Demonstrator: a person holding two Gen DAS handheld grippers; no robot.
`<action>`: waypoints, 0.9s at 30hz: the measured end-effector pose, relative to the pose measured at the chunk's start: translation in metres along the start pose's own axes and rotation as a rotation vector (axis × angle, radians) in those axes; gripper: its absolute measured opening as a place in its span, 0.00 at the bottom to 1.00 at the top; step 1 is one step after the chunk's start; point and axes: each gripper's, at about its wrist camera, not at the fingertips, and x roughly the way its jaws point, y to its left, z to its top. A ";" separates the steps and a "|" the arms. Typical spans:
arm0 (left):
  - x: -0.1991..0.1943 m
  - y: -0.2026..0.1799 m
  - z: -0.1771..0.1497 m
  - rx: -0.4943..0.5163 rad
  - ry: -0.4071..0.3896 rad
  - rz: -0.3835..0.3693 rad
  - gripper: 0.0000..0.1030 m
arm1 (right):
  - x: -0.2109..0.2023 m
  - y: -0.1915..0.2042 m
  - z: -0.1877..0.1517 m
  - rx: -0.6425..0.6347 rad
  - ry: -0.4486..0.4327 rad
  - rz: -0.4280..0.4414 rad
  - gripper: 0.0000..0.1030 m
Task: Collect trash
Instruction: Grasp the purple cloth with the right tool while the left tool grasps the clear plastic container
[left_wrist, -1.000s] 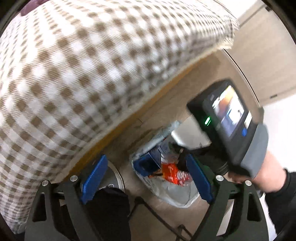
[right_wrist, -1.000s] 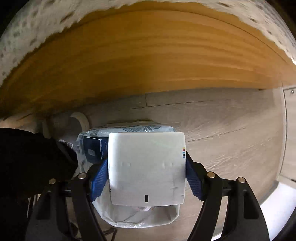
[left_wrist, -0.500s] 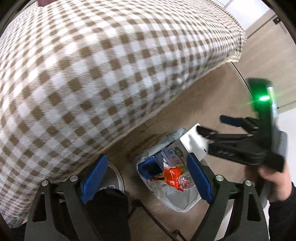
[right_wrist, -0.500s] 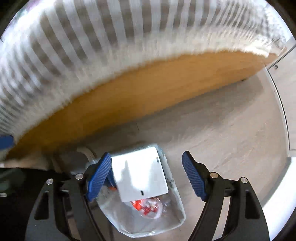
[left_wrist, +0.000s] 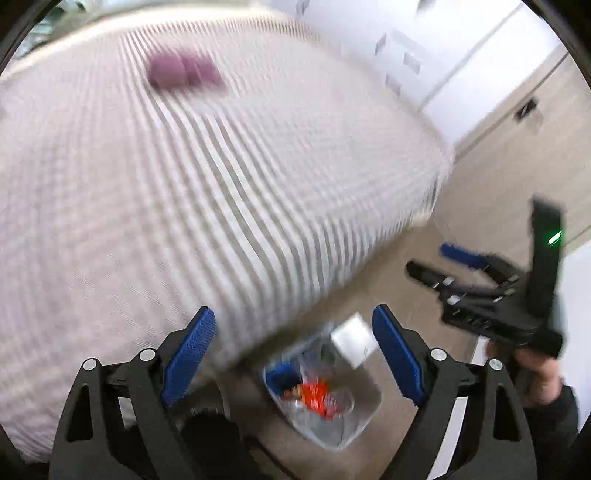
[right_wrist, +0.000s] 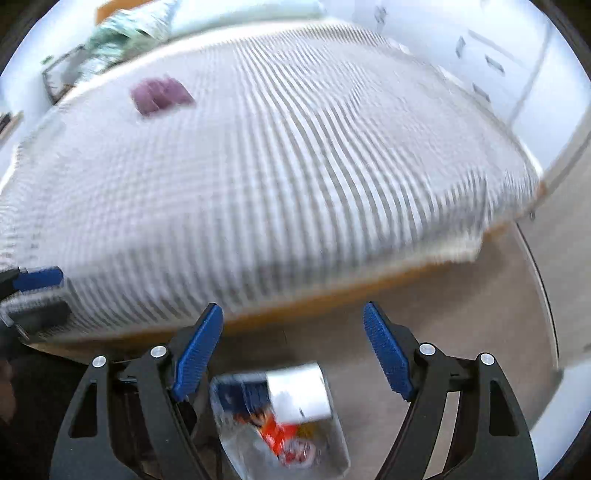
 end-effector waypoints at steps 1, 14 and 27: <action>-0.028 0.014 0.010 -0.002 -0.073 0.011 0.82 | -0.006 0.009 0.011 -0.017 -0.030 0.013 0.73; -0.199 0.335 0.047 -0.545 -0.510 0.104 0.91 | 0.025 0.119 0.140 -0.370 -0.201 0.029 0.73; -0.116 0.438 0.069 -1.161 -0.538 -0.234 0.64 | 0.123 0.130 0.235 -0.294 -0.111 0.122 0.73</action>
